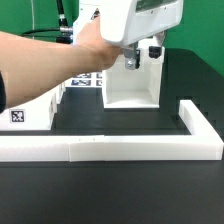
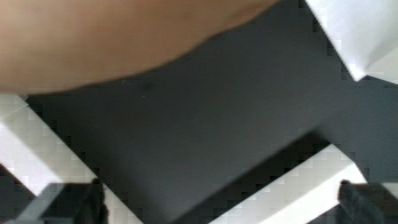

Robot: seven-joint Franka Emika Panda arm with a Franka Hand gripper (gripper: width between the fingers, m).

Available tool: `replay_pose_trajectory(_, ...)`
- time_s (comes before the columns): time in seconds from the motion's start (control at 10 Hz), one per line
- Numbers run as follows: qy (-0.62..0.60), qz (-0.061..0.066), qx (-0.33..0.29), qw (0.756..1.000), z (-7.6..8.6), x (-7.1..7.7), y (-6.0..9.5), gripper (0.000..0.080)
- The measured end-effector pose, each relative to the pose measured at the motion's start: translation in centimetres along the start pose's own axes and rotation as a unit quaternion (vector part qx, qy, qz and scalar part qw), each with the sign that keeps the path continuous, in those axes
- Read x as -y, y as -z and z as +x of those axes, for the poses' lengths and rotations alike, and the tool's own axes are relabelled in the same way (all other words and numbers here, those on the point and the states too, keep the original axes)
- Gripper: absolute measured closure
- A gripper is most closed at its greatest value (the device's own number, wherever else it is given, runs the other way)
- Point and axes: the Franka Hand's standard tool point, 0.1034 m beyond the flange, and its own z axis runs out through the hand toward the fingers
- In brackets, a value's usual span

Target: Assemble drawer

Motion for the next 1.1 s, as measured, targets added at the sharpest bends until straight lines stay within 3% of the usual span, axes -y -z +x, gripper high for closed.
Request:
replay_pose_trajectory(0.8, -0.004, -0.002, -0.001, 1.000, 0.1, 0.0, 0.2, 0.0150)
replay_pose_trajectory(0.9, -0.041, -0.014, -0.011, 0.999, 0.0, 0.6, 1.3, 0.0150)
replay_pose_trajectory(1.0, -0.090, -0.029, -0.025, 0.995, -0.8, 2.3, 2.4, 0.0150)
replay_pose_trajectory(1.1, -0.135, -0.034, -0.031, 0.990, -1.5, 4.0, 2.6, 0.0150)
